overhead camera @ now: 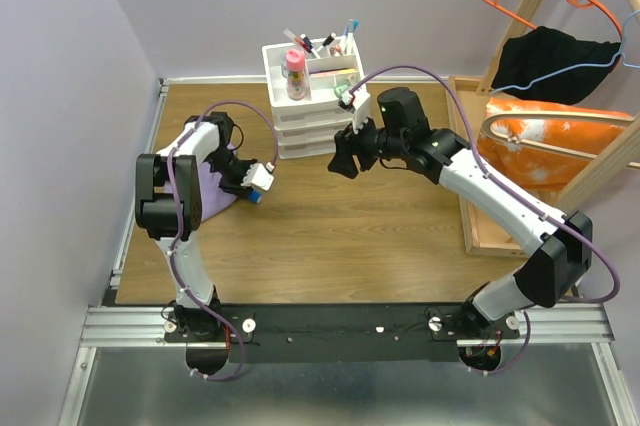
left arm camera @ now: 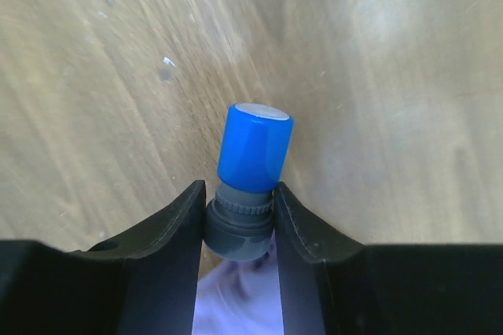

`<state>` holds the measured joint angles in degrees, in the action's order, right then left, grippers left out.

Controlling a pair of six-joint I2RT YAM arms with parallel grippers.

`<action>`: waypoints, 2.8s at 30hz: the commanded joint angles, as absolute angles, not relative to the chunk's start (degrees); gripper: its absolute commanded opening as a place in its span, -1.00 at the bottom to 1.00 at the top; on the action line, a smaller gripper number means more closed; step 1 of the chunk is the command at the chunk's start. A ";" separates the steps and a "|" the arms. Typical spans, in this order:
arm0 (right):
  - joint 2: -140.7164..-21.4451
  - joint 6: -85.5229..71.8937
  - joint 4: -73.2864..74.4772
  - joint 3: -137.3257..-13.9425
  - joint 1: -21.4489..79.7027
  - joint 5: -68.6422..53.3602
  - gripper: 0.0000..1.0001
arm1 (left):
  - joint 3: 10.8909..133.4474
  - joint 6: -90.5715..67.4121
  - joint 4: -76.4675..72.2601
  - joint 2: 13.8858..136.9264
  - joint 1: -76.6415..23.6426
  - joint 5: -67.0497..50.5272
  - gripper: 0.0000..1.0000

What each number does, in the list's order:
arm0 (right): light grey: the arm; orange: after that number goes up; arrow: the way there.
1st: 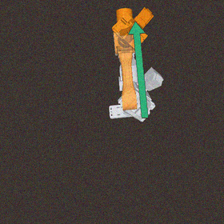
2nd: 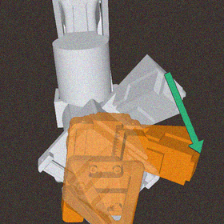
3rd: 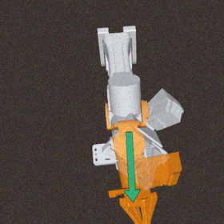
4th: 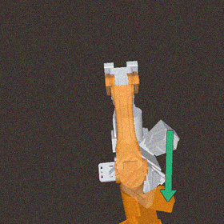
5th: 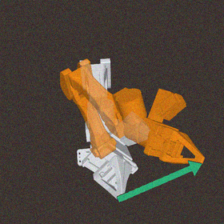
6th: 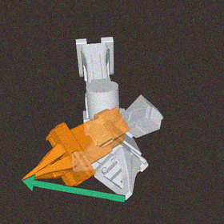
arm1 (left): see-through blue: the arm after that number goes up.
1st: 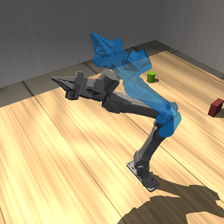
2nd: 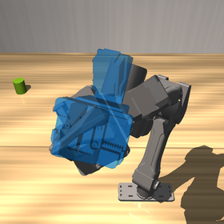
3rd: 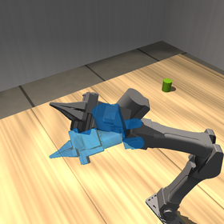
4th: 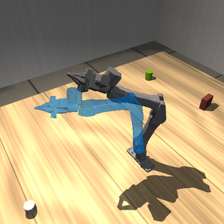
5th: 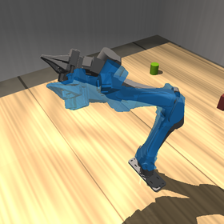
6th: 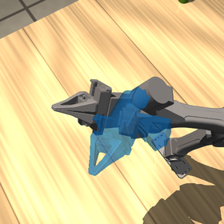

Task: Sort the stationery into containers
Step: Pick up the stationery from the center of the board.

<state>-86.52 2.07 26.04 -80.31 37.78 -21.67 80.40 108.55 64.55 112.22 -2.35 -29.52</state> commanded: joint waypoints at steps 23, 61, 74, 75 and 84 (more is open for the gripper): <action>-97.64 -22.06 19.86 -100.81 31.72 -35.86 0.43 | 72.96 8.10 13.90 79.10 -7.11 -59.51 -0.47; -101.25 -26.98 11.61 -101.78 36.04 -29.44 0.27 | 70.31 -8.17 -1.58 80.33 -12.83 -56.86 -0.49; -101.34 -29.53 10.28 -102.83 36.04 -28.39 -0.09 | 69.17 -8.79 -1.58 79.80 -12.83 -56.60 -0.49; -101.34 -29.44 10.28 -102.92 36.04 -28.04 -0.19 | 69.08 -8.96 -1.76 79.80 -12.83 -56.60 -0.49; -102.65 -21.45 13.70 -106.08 36.04 -24.53 -0.73 | 67.76 -9.84 -1.59 78.31 -12.83 -52.57 0.15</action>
